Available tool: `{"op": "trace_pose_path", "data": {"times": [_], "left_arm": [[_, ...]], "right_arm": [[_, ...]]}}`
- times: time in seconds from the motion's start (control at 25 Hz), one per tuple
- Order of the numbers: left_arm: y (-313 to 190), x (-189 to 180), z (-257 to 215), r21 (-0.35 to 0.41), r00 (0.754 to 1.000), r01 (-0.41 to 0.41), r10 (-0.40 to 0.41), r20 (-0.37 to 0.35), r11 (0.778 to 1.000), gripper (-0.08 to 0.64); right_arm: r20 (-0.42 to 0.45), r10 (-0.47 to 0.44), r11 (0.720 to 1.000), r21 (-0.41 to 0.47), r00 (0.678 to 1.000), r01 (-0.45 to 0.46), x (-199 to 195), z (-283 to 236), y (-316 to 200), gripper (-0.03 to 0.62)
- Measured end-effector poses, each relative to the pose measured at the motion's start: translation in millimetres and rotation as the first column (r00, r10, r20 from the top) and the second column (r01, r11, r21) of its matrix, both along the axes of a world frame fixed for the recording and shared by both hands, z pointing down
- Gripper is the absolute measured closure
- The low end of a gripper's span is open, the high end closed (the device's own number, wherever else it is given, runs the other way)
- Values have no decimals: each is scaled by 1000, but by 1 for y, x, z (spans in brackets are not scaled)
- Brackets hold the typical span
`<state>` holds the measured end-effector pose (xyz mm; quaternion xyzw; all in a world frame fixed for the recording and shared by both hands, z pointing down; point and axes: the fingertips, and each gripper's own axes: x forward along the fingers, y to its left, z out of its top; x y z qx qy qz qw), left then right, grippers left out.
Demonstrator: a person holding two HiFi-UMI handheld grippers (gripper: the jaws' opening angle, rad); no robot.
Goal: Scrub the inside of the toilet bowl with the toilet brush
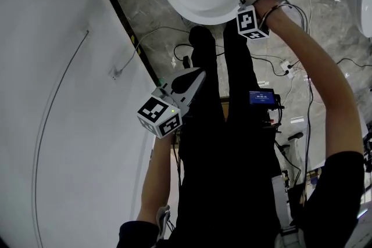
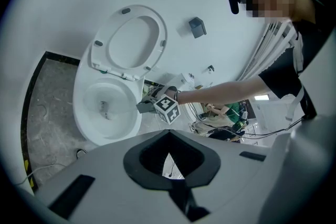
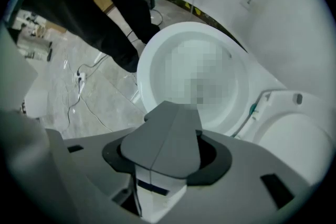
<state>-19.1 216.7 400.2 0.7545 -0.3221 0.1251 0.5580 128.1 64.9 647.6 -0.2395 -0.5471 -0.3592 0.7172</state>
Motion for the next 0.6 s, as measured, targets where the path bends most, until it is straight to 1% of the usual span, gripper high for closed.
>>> {"op": "trace_pose_path", "data": {"times": [0.08, 0.2, 0.32, 0.48, 0.56, 0.6], "left_arm": [[0, 0, -2, 7, 1000, -2, 2, 1, 1000, 551], [-4, 2, -4, 18, 1000, -6, 6, -1, 1000, 551], [-6, 4, -6, 26, 1000, -9, 9, -2, 1000, 552], [-6, 6, -8, 33, 1000, -13, 14, -1, 999, 552], [-6, 6, -9, 37, 1000, -14, 14, 1, 999, 552], [-6, 6, -10, 39, 1000, -14, 14, 2, 999, 552]], "right_arm": [[8, -85, 996, 1, 996, 85, 2, -1, 10, 367], [45, -157, 987, -8, 987, 158, 11, -4, 28, 359], [83, -226, 974, 8, 971, 226, 24, -6, 44, 359], [103, -273, 962, 46, 957, 269, 41, -21, 50, 359], [85, -272, 959, 100, 958, 264, 53, -24, 45, 359], [73, -257, 960, 131, 964, 247, 60, -26, 39, 359]]}}
